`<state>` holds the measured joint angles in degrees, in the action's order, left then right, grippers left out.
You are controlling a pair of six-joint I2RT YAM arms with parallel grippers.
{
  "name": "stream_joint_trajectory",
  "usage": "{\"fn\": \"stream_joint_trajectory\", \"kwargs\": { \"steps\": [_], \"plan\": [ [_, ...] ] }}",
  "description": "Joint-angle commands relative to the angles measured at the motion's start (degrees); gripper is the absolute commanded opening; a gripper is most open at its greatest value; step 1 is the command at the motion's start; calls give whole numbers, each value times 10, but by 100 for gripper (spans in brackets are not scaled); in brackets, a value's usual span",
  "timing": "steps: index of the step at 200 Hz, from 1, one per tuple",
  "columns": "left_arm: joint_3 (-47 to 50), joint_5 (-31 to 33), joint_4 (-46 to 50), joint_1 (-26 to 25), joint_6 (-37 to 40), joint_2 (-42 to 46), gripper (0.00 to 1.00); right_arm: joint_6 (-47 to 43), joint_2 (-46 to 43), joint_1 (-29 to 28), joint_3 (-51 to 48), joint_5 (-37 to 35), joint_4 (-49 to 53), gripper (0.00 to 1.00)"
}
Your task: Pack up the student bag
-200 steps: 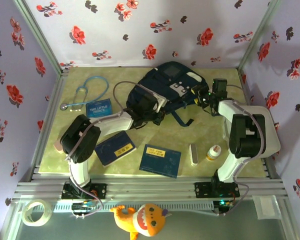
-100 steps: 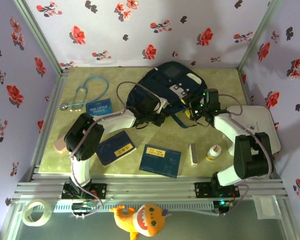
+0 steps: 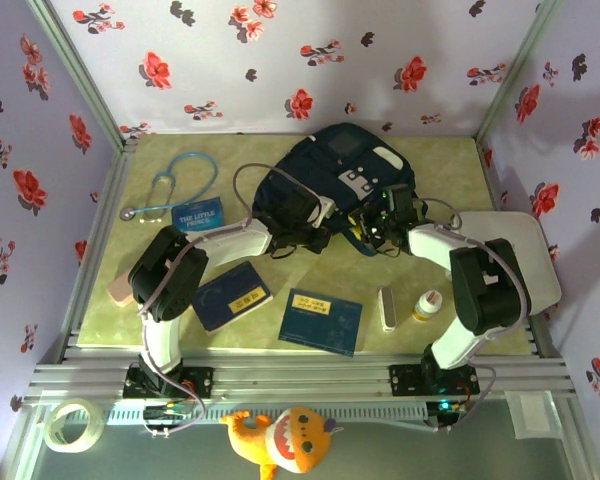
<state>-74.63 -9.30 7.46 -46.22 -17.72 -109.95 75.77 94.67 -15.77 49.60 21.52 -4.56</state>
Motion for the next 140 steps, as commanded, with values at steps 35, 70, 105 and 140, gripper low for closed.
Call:
{"fn": "stream_joint_trajectory", "kwargs": {
  "steps": [35,70,105,140],
  "plan": [
    [56,-11,12,39,-1,68,0,-69,20,20,51,-76,29,12],
    [92,-9,26,66,8,96,0,-95,20,42,62,-100,46,11],
    [100,-4,31,79,13,104,0,-137,28,47,68,-108,42,11],
    [89,-13,21,71,6,102,0,-180,74,48,99,-50,27,12]
  ]
}}
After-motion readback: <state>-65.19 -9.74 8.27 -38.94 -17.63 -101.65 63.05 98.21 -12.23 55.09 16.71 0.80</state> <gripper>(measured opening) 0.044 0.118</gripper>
